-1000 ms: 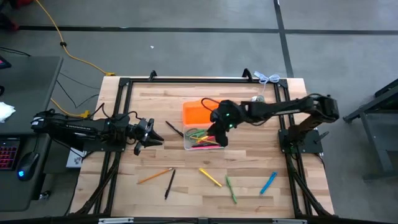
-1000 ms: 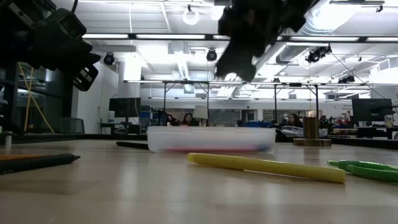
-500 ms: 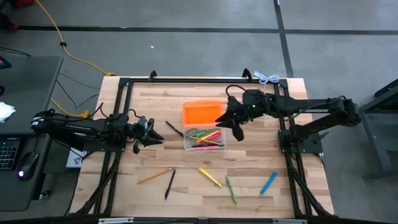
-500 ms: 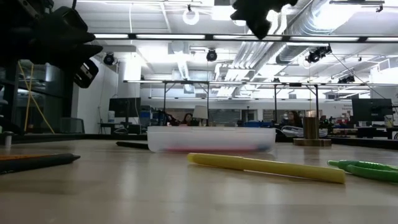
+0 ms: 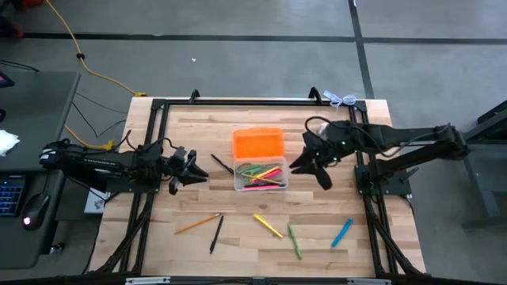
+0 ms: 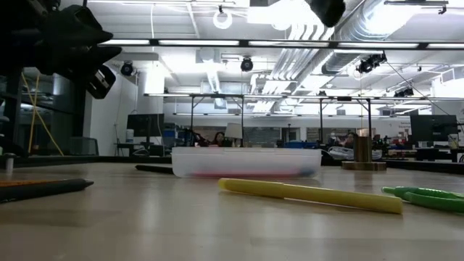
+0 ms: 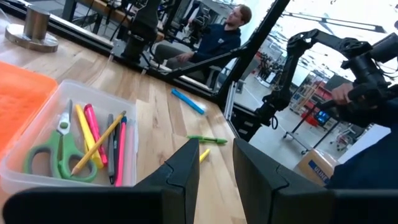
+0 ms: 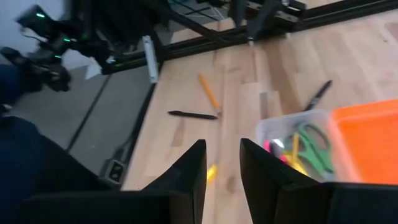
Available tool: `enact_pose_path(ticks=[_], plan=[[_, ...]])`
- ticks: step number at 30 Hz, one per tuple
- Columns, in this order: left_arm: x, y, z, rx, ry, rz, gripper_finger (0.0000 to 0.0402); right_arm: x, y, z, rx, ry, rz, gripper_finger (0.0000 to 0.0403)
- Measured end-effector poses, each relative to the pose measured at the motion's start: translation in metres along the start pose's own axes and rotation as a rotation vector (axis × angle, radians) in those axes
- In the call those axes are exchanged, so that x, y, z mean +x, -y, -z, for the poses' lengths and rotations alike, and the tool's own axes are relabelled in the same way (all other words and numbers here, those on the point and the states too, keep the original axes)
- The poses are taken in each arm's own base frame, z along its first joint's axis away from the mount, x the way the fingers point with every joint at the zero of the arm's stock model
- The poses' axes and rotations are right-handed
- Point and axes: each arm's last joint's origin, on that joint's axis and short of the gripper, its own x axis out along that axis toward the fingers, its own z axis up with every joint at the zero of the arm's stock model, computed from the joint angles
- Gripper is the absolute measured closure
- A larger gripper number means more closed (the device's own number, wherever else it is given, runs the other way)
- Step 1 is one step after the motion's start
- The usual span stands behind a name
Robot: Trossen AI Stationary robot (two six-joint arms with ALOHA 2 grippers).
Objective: Pick & place school supplies into a supply box
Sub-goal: Put the black pen into the container
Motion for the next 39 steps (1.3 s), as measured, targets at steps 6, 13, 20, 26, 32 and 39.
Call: enact_pose_path(ticks=[6, 13, 20, 26, 32, 39], plan=[[0.000, 0.000, 0.000, -0.006, 0.001, -0.002, 0.0273, -0.005, -0.016, 0.003, 0.029, 0.003, -0.059, 0.0329], [0.000, 0.002, -0.007, -0.016, 0.090, -0.023, 0.0273, -0.004, -0.031, 0.009, 0.018, -0.038, -0.108, 0.0329], [-0.001, 0.002, -0.012, -0.009, 0.167, -0.052, 0.0273, -0.004, -0.042, 0.014, -0.006, -0.063, -0.149, 0.0329], [-0.001, 0.000, -0.013, -0.013, 0.204, -0.122, 0.0273, -0.017, -0.049, 0.015, -0.032, -0.032, -0.125, 0.0329], [-0.002, 0.000, -0.014, -0.013, 0.218, -0.147, 0.0273, -0.046, -0.055, 0.019, -0.078, 0.034, -0.054, 0.0329], [-0.001, -0.003, -0.010, -0.020, 0.177, -0.171, 0.0273, -0.080, -0.061, 0.022, -0.124, 0.142, -0.011, 0.0329]])
